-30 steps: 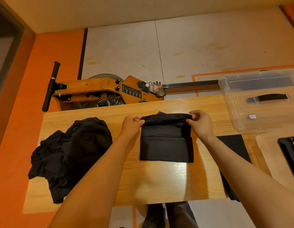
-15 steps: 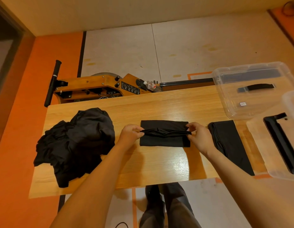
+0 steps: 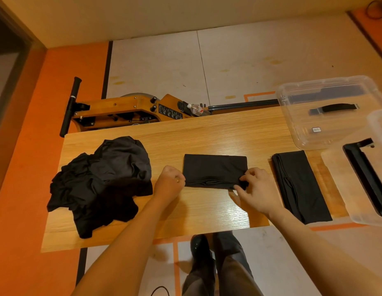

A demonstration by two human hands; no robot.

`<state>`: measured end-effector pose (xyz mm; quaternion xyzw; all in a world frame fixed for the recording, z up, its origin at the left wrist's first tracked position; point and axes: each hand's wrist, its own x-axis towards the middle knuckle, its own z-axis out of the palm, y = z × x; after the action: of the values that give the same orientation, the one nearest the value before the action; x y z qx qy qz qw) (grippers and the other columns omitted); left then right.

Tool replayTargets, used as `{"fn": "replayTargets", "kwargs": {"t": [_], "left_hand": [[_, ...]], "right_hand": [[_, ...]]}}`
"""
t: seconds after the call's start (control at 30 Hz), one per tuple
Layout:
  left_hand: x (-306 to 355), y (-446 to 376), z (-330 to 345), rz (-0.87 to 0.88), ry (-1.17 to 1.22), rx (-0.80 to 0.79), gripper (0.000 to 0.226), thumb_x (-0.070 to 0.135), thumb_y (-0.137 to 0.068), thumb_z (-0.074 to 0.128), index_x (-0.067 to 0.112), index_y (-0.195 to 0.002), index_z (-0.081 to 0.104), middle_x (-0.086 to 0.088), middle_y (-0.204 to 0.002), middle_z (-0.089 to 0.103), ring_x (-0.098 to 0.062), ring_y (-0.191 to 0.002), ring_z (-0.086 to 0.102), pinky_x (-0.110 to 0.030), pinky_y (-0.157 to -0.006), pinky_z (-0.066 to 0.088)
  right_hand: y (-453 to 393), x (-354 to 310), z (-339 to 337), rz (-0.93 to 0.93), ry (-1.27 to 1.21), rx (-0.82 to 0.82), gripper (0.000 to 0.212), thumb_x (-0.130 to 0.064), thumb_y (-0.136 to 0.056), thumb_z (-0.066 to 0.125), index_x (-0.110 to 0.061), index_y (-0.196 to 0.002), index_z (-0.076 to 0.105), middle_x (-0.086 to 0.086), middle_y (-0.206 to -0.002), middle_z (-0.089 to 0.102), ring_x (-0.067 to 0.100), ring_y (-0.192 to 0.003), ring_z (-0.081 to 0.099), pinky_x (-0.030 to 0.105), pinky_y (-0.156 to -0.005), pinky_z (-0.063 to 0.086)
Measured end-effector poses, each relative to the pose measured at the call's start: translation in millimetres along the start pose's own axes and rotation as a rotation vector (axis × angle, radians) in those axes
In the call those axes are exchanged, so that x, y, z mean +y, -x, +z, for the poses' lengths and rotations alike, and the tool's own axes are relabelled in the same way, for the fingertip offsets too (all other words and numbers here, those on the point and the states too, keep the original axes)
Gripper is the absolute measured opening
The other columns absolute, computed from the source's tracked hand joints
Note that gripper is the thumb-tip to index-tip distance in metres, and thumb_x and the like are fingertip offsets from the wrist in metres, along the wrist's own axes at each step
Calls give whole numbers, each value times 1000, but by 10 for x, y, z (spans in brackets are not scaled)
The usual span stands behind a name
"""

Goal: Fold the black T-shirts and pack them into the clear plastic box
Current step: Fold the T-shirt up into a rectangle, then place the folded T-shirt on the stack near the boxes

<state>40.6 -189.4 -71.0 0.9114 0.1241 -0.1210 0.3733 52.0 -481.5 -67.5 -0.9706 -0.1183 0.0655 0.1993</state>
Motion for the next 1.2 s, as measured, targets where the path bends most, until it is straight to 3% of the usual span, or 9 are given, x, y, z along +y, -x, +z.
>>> {"fn": "replayTargets", "kwargs": {"t": [0.17, 0.23, 0.37, 0.53, 0.7, 0.87, 0.93, 1.03, 1.2], "left_hand": [[127, -78, 130, 264, -255, 282, 26, 22, -87, 48, 12, -98, 69, -4, -101, 61, -25, -91, 60, -37, -74, 45], [252, -174, 190, 287, -394, 224, 31, 24, -93, 52, 15, -121, 63, -8, -125, 58, -30, -115, 55, -44, -91, 43], [454, -303, 341, 300, -617, 21, 53, 39, -102, 35, 25, -152, 24, -5, -161, 14, -25, -149, 9, -41, -117, 13], [400, -277, 557, 320, -788, -130, 64, 55, -97, 13, 28, -154, 5, -4, -162, -9, -23, -149, -9, -45, -120, 3], [153, -165, 590, 338, -708, -120, 70, 62, -93, 23, 25, -151, 28, -11, -159, 20, -31, -147, 19, -53, -114, 25], [43, -77, 490, 153, -684, -136, 74, 67, -93, 19, 35, -150, -15, -3, -158, -27, -24, -144, -26, -48, -117, -6], [-16, -38, 425, 92, -669, -141, 73, 68, -92, 13, 36, -148, -22, -3, -156, -32, -22, -141, -32, -47, -117, -9], [-36, 12, 369, 43, -650, -120, 74, 68, -89, 6, 33, -150, -19, -5, -158, -25, -23, -144, -27, -46, -118, -6], [185, -6, 382, -23, -410, 91, 65, 48, -99, 40, 22, -153, 14, 0, -157, 22, -20, -143, 22, -38, -114, 21]], "right_hand": [[-119, -170, 111, 38, 1, 180, 31, -27, -93, 58, -9, -117, 66, 12, -122, 59, 31, -116, 54, 48, -95, 46], [-259, -304, 184, 33, 19, 157, 40, -21, -91, 63, -7, -128, 59, 16, -136, 53, 34, -128, 48, 50, -104, 41], [-462, -515, 330, -42, 81, 28, 57, -24, -95, 57, -5, -146, 40, 15, -156, 33, 31, -146, 26, 46, -118, 21], [-422, -417, 531, -58, 166, -114, 70, -51, -97, 24, -9, -154, 25, 13, -163, 12, 29, -151, 9, 48, -119, 12], [-234, -222, 578, -1, 173, -141, 85, -71, -93, 11, -15, -156, 18, 15, -163, 5, 28, -151, 1, 51, -119, 8], [-104, -53, 534, 118, 170, -165, 92, -78, -87, 3, -18, -156, 2, 12, -164, -8, 26, -150, -14, 52, -119, -1], [-71, 32, 483, 164, 155, -163, 91, -79, -86, 0, -22, -157, 0, 13, -163, -8, 28, -150, -16, 52, -120, -2], [-65, 69, 413, 240, 128, -139, 89, -76, -87, 5, -21, -158, 4, 15, -164, -2, 30, -151, -8, 50, -119, 0], [-219, -61, 281, 397, -81, 151, 59, -53, -97, 45, -5, -131, 51, 16, -123, 57, 33, -116, 52, 45, -95, 44]]}}
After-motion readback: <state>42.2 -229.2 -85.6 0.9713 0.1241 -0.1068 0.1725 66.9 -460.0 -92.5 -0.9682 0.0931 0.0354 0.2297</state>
